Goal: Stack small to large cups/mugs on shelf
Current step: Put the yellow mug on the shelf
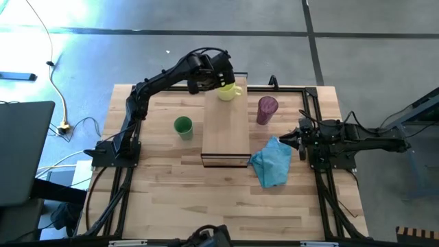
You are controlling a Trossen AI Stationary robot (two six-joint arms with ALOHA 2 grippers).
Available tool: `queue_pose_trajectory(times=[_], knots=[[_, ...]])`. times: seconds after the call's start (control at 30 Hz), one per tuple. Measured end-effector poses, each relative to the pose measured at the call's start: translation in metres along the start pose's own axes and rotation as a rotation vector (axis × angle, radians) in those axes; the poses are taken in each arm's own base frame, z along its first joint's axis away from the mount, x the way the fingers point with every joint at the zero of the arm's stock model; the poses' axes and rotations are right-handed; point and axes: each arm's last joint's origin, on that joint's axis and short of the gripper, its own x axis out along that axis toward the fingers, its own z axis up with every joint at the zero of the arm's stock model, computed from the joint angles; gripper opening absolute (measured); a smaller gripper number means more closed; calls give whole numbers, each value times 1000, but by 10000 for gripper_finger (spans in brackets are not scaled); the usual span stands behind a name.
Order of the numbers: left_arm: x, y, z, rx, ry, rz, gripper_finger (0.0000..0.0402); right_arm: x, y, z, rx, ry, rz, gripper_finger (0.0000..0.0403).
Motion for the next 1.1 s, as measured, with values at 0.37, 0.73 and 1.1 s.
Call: queue_pose_trajectory(times=[0.37, 0.73, 1.1], knots=[[-1, 1, -3, -61, -45, 24, 5, 0, 1, 0, 1, 7, 16, 53], [-1, -1, -3, -65, -45, 9, 8, 0, 1, 0, 1, 9, 23, 53], [-2, -2, -3, -58, -45, 1, 47, 0, 1, 0, 1, 8, 23, 53]])
